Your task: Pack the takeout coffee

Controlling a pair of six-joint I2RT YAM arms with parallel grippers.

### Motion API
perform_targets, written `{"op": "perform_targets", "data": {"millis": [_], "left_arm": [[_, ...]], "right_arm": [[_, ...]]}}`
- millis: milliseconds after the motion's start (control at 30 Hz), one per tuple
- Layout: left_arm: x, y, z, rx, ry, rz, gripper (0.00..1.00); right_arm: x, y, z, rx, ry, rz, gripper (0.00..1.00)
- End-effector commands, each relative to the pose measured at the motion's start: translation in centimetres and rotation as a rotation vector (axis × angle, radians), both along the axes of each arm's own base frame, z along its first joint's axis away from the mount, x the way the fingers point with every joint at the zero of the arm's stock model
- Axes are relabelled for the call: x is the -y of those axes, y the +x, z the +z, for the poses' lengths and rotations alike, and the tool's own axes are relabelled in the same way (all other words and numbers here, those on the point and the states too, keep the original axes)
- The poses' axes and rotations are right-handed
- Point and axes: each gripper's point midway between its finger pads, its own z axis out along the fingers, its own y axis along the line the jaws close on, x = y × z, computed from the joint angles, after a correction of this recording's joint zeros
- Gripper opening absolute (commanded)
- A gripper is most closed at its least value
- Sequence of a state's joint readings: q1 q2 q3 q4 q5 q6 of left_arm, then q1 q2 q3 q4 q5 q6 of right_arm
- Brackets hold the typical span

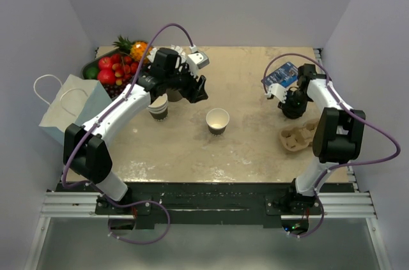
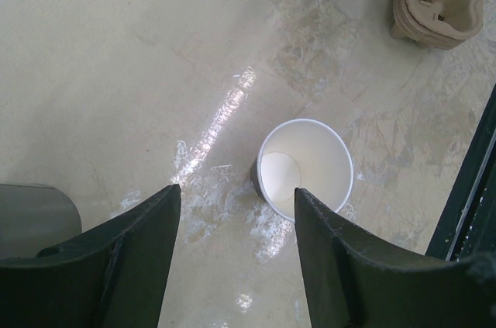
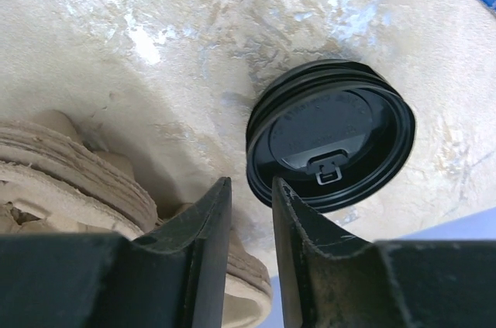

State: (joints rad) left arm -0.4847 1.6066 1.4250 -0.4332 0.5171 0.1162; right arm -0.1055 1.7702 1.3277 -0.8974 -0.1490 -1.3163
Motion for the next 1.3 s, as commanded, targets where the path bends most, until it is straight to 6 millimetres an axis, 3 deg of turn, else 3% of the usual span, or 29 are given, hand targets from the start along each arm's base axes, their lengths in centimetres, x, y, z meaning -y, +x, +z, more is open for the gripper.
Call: {"op": "perform_targets", "data": {"millis": [0, 567, 1267], "left_arm": [[0.1, 0.7, 1.6, 0.058, -0.026, -0.009, 0.64], [0.0, 0.6, 1.4, 0.056, -0.016, -0.005, 0.64], [0.0, 0.8, 1.4, 0.055, -0.012, -0.007, 0.64]], "right_arm": [[-0.1, 0.1, 0.7, 0.036, -0.002, -0.005, 0.32], [-0.3, 0.7, -0.9, 0.008, 0.001, -0.011, 0.26], [-0.3, 1.2, -1.5, 0.004, -0.005, -0.022, 0.21]]}}
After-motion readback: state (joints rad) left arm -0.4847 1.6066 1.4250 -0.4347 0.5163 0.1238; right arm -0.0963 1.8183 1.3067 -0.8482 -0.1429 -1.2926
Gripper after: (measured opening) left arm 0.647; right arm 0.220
